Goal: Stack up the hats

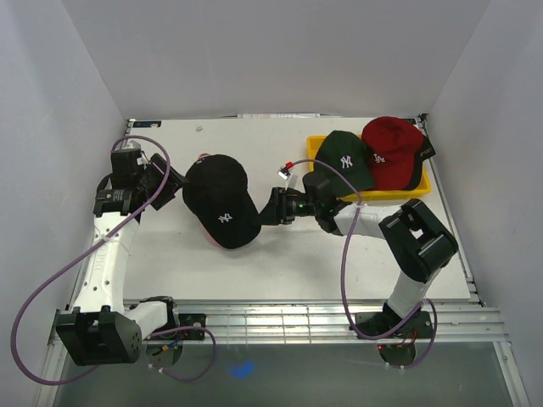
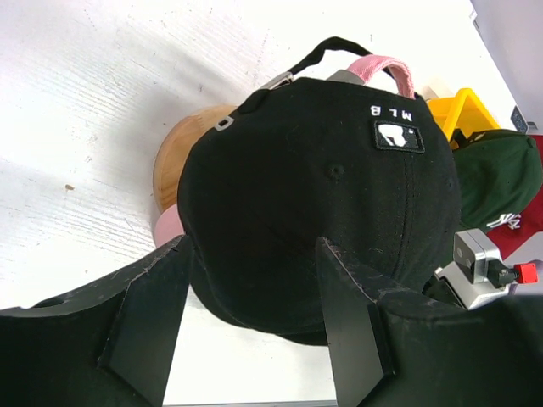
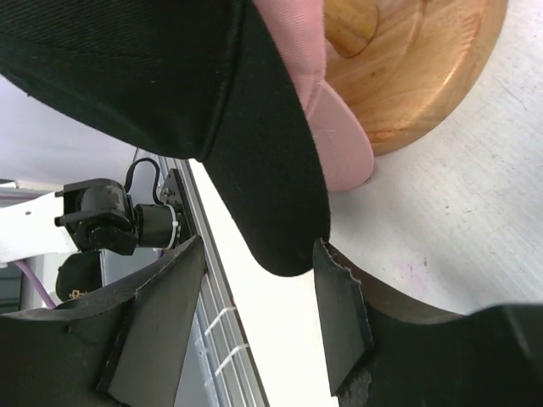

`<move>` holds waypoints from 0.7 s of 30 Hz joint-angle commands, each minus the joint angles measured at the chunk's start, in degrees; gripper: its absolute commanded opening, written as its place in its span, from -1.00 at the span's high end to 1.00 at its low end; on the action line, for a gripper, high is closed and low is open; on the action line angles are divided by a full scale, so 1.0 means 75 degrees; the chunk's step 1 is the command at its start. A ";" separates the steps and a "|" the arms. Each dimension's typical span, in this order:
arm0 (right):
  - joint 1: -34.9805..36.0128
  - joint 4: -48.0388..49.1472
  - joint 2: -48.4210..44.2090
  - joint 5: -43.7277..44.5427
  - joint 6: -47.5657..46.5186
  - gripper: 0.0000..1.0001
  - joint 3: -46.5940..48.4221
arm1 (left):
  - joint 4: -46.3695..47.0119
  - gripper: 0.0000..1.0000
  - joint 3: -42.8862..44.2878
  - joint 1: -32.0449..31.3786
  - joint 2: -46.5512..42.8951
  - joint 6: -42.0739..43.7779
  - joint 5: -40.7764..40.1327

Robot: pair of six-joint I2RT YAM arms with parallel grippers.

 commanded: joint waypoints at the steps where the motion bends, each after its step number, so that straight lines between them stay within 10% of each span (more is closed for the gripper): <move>1: -0.0035 0.0691 0.0133 0.0040 0.0089 -0.20 -0.0101 | -0.0076 -0.40 0.0205 -0.0035 -0.0048 0.0135 -0.0021; 21: 0.0082 0.4435 0.1222 -0.0334 0.2289 -0.30 -0.0910 | -0.0064 -0.40 0.0123 -0.0117 -0.0001 0.0158 -0.0162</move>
